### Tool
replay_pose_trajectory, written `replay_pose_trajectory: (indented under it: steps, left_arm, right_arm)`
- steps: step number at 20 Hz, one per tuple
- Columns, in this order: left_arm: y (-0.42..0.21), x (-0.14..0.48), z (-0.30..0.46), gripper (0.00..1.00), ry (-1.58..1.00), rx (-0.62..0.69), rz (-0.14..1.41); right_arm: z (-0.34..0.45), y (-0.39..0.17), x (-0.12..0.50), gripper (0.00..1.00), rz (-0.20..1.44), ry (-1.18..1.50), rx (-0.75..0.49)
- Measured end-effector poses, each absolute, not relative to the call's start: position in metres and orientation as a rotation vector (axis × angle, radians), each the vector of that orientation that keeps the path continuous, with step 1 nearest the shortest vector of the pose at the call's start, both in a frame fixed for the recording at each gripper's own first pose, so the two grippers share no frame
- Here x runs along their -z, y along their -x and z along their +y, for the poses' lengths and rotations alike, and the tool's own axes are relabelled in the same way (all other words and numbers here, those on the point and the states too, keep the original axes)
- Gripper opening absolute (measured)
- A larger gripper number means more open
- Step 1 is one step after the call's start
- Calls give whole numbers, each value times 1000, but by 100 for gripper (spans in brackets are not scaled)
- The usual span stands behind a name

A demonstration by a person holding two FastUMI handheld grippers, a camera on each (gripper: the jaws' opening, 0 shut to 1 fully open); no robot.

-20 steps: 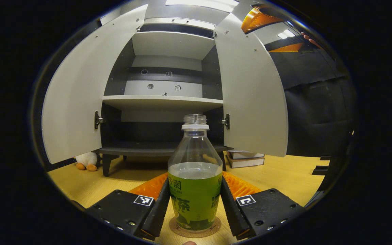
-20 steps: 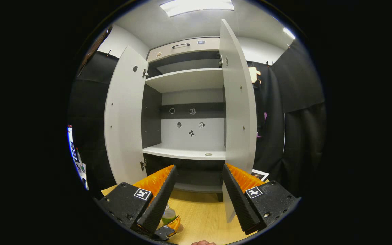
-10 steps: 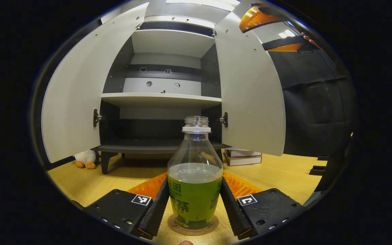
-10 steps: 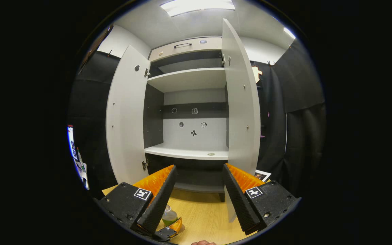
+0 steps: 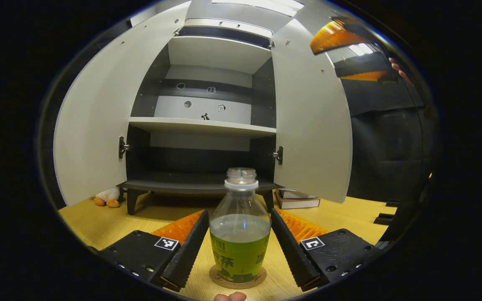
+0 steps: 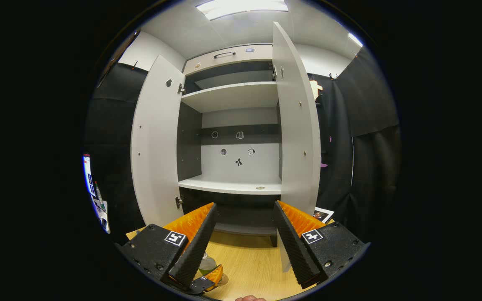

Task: Grasp the bottle in the cabinet with the left hand and place it on the coaster, then close the right door with the right hand and the left door with the left hand.

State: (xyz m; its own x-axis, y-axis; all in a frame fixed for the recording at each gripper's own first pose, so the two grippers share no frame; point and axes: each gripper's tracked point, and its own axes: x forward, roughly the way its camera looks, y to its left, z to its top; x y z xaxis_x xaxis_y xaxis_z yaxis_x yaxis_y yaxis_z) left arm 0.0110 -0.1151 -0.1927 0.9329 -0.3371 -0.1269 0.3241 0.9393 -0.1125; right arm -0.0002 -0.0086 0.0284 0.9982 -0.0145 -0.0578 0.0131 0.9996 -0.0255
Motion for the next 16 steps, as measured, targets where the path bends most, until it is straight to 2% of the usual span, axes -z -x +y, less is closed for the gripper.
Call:
replay_pose_trajectory:
  steps: [6,7,9,10,13,14,16]
  left_arm:
    - [-19,117,-103,93,122,340,73]
    - [-21,101,-99,97,111,334,56]
    - [-26,70,-92,89,92,320,27]
    - [-28,58,-92,94,93,318,28]
    - [-29,37,-86,94,126,299,51]
    - [-29,35,-83,97,135,288,64]
    - [-28,33,-76,98,139,264,79]
  right_arm:
    - [-15,2,-25,83,42,-5,23]
    - [-17,1,-25,83,40,-7,29]
    - [-25,0,-24,83,31,-14,40]
    - [-28,-1,-22,83,26,-20,48]
    - [-39,-1,-7,83,38,-43,66]
    - [-42,2,-5,83,40,-53,72]
    - [-52,5,-12,83,28,-49,77]
